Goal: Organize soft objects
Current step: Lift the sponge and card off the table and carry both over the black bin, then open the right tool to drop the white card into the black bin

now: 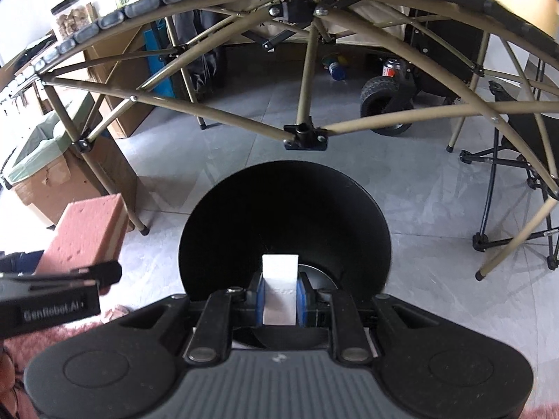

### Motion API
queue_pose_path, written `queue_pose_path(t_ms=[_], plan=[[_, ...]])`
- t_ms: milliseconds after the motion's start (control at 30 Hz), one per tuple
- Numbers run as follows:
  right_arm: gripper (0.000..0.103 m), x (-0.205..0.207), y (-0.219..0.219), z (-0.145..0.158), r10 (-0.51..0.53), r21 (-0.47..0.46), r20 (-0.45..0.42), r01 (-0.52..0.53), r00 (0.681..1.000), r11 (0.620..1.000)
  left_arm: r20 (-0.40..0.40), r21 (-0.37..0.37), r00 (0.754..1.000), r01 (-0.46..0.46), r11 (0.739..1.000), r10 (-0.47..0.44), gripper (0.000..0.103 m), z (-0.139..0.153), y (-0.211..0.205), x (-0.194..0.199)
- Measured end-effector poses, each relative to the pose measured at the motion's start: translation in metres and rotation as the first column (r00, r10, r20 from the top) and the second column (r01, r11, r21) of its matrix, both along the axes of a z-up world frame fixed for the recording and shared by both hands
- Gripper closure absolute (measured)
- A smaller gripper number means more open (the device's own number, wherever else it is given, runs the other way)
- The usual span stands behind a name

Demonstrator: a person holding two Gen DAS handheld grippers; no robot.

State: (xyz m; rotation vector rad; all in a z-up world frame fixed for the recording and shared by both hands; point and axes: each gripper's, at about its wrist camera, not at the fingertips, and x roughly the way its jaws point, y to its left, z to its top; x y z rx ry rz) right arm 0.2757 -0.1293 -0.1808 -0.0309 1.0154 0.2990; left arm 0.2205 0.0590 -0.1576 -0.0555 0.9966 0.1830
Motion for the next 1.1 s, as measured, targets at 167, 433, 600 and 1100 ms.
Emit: queue_pose_path(t_ms=[167,433,600,1100], plan=[[0.086,0.02,0.013,-0.01,-0.005,-0.006,-0.033,0.005,0.999,1.0,-0.013,0.002,1.0,-0.025,1.0,0.025,0.025,-0.006,0.008,0.01],[0.086,0.046,0.032,-0.028,-0.016,-0.038,-0.078,0.013,0.997,0.999,-0.031,0.007,0.998,-0.06,0.998,0.061,0.025,-0.013,0.019,0.023],[0.086,0.056,0.039,-0.04,-0.023,-0.061,-0.11,0.016,0.994,0.998,-0.029,0.015,0.996,-0.088,0.996,0.088,0.025,-0.016,0.026,0.035],[0.067,0.072,0.05,-0.067,-0.035,-0.112,-0.183,0.014,0.983,0.994,-0.065,0.011,0.993,-0.101,0.995,0.102,0.025,-0.024,0.031,0.044]])
